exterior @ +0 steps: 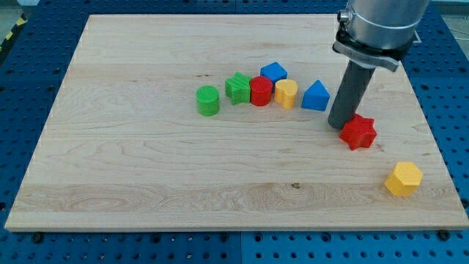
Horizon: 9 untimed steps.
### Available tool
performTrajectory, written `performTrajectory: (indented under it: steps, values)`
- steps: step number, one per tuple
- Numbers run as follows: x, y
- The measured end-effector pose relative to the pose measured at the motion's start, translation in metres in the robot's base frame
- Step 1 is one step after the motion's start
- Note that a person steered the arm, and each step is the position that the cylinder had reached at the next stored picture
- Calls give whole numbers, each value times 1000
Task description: Slide the red star to the top of yellow hexagon
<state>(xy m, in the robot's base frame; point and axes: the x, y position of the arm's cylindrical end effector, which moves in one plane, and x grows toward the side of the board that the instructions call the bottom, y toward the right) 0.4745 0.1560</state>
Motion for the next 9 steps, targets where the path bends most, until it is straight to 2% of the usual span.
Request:
performTrajectory:
  steps: [3, 7, 9]
  values:
    - [25, 13]
    - [25, 39]
    - [12, 26]
